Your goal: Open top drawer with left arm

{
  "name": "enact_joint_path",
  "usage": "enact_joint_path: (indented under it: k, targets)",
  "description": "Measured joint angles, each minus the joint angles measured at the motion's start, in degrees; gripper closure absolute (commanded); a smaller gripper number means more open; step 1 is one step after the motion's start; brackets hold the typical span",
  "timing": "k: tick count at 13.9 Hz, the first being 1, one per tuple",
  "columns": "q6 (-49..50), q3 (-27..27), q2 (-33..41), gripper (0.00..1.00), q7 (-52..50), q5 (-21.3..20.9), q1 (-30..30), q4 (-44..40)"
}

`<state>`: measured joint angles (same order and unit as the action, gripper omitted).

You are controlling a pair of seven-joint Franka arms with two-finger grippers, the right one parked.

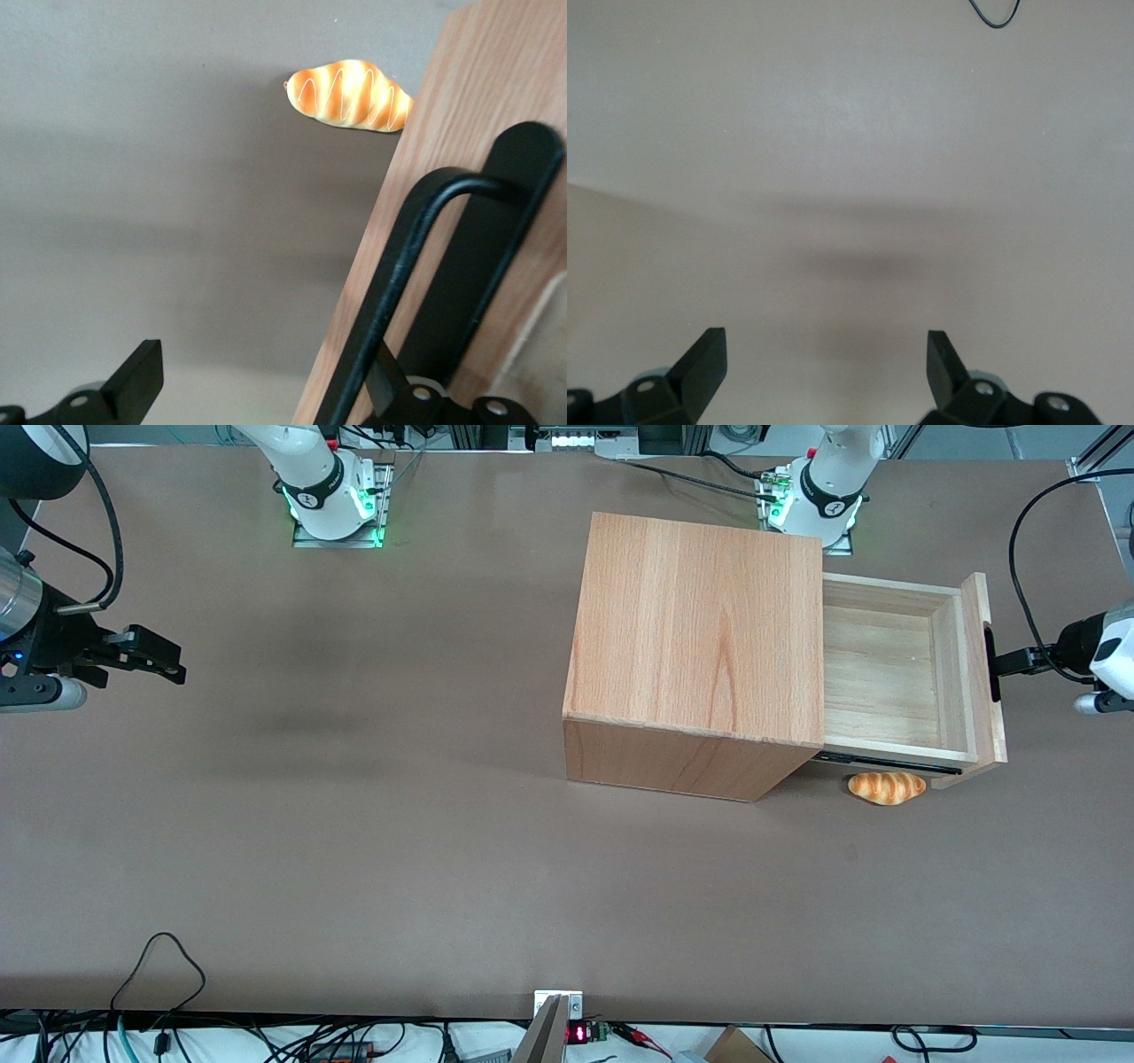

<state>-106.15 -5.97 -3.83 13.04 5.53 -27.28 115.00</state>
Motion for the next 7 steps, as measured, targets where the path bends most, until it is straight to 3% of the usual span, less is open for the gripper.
enact_joint_path:
  k: [7]
  targets:
    - [8.0,-1.4,-0.4,0.00,0.1,0.0,0.2,-12.7]
